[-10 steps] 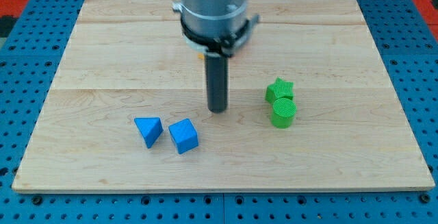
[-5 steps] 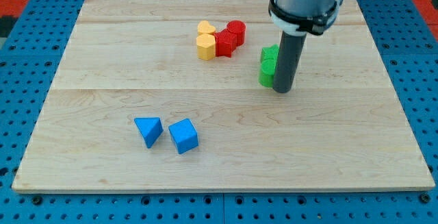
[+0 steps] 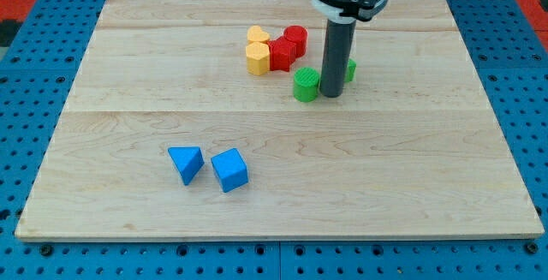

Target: Slide green blocks into red blocks

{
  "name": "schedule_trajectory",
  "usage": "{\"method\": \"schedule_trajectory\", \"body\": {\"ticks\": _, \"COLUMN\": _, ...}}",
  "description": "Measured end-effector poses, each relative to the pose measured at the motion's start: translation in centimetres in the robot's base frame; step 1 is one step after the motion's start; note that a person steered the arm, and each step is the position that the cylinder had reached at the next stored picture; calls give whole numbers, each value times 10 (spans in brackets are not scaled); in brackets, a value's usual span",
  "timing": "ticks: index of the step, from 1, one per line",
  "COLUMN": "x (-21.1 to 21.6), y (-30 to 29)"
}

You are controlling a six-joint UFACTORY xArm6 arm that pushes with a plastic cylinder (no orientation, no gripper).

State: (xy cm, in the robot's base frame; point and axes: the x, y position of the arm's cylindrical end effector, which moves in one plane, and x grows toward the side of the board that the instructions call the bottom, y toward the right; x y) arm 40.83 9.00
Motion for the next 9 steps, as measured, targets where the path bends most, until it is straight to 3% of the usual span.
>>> {"method": "schedule_trajectory", "body": {"ticks": 1, "x": -10, "y": 56}}
{"method": "schedule_trajectory", "body": {"ticks": 3, "x": -32, "y": 0}}
{"method": "schedule_trajectory", "body": {"ticks": 5, "x": -12, "y": -10}}
{"method": "schedule_trajectory", "body": {"ticks": 7, "x": -44, "y": -14}}
{"method": "schedule_trajectory", "body": {"ticks": 8, "x": -40, "y": -6}}
{"method": "schedule_trajectory", "body": {"ticks": 9, "x": -5, "y": 13}}
